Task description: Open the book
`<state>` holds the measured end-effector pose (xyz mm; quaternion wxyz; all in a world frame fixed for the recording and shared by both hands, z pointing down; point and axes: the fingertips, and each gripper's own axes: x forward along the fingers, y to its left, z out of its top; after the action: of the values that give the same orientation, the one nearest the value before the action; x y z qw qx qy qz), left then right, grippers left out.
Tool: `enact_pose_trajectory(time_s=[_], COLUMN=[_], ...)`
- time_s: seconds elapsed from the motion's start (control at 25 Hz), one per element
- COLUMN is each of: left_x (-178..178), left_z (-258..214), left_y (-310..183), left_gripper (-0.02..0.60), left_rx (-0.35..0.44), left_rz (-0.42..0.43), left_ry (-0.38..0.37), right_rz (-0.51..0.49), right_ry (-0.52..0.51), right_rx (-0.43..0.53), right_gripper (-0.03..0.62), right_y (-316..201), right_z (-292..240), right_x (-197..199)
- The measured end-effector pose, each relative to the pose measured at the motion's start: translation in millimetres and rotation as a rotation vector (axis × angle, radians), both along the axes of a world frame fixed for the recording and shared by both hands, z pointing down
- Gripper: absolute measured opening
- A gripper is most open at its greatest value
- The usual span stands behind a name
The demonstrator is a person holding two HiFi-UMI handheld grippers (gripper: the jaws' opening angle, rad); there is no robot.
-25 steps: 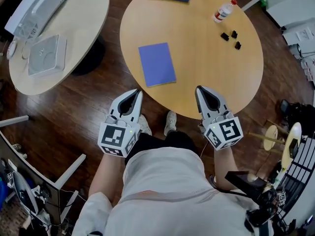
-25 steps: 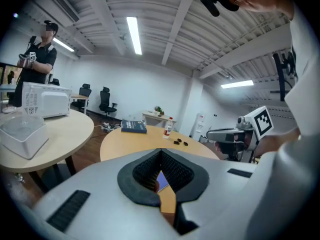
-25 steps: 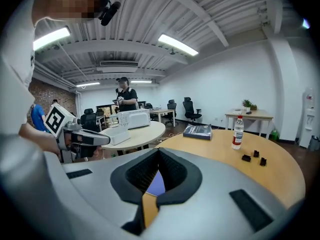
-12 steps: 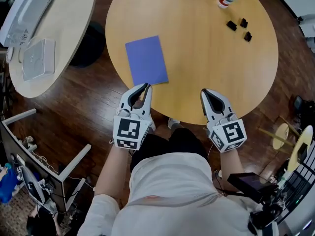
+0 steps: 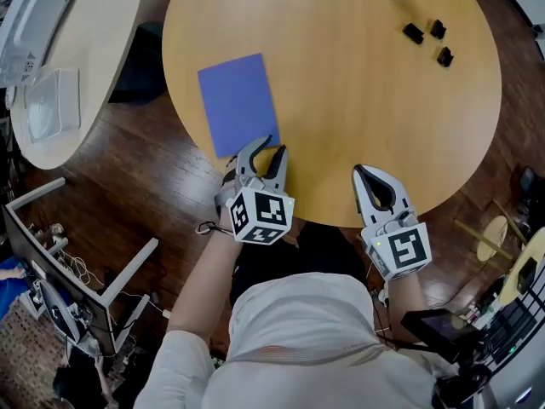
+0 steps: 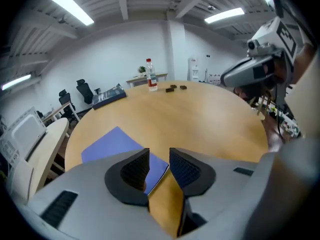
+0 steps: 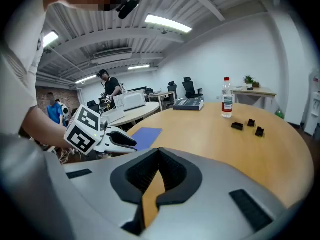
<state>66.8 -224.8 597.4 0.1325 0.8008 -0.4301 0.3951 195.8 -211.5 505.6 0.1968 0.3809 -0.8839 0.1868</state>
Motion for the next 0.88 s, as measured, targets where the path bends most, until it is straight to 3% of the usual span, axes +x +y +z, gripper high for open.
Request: enact_pose_trajectory(time_s=[0.16, 0.4, 0.68, 0.88], left_x=[5.6, 2.5, 1.5, 4.5], left_z=[23.9, 34.7, 34.3, 36.8], left_y=[-3.9, -4.8, -3.8, -3.2], left_gripper=[0.118, 0.118, 0.114, 0.046], left_rx=[-0.005, -0.005, -0.041, -0.066], left_rz=[0.028, 0.023, -0.006, -0.02], left_ry=[-0.104, -0.168, -0.118, -0.098], right_rz=[-0.007, -0.016, -0.014, -0.004], right_ry=[0.023, 0.015, 0.01, 0.004], right_rx=[0.002, -0.02, -0.024, -0.039], right_gripper=[0.003, 0.003, 0.003, 0.003], right_y=[-4.9, -5.9, -8.0, -8.0], right_z=[6.8, 14.8, 17.4, 21.3], right_x=[4.1, 1.4, 0.0, -0.1])
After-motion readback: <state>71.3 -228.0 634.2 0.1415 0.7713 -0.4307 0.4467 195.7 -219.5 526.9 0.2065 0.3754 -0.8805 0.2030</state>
